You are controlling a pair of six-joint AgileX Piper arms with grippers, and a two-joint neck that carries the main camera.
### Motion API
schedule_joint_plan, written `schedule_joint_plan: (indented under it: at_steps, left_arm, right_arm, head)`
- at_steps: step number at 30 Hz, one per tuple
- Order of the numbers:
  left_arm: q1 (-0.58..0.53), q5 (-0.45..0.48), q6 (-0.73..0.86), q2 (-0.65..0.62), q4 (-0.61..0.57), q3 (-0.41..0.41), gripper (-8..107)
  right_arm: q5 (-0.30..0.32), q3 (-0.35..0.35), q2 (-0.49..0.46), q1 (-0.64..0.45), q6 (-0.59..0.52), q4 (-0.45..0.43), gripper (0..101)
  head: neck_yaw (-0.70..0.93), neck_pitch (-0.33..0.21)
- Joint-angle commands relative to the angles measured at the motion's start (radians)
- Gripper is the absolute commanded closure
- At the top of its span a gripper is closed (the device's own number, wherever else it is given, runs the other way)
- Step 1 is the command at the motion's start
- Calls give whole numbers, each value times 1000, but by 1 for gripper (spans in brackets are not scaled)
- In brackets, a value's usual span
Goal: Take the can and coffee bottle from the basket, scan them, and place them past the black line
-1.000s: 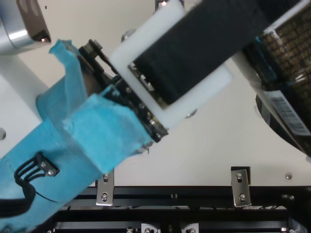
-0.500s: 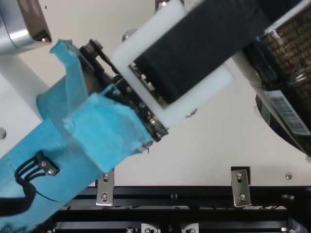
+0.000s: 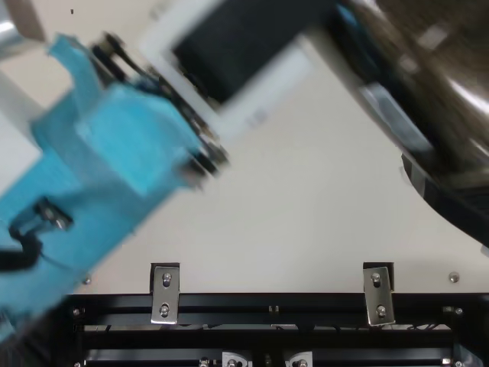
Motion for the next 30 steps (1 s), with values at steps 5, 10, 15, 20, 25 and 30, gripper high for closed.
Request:
schedule_joint_plan:
  at_steps: [5, 10, 15, 20, 25, 30]
  left_arm:
    - [156, 3, 9, -20, 93, 64, 89]
    - [259, 36, -32, -33, 102, 95, 89]
    - [338, 72, -63, -102, 93, 183, 89]
    - [362, 71, -59, -131, 52, 244, 89]
    - [363, 73, -26, -145, -48, 289, 89]
    - [362, 78, -2, -155, -90, 321, 89]
  right_arm:
    - [0, 0, 0, 0, 0, 0, 0]
    - [0, 0, 0, 0, 0, 0, 0]
    - [0, 0, 0, 0, 0, 0, 0]
    - [0, 0, 0, 0, 0, 0, 0]
    - [0, 0, 0, 0, 0, 0, 0]
    - [0, 0, 0, 0, 0, 0, 0]
  head:
    - [-10, -16]
    - [-10, -16]
    - [-10, -16]
    - [-10, -16]
    - [-10, -16]
    - [-10, -16]
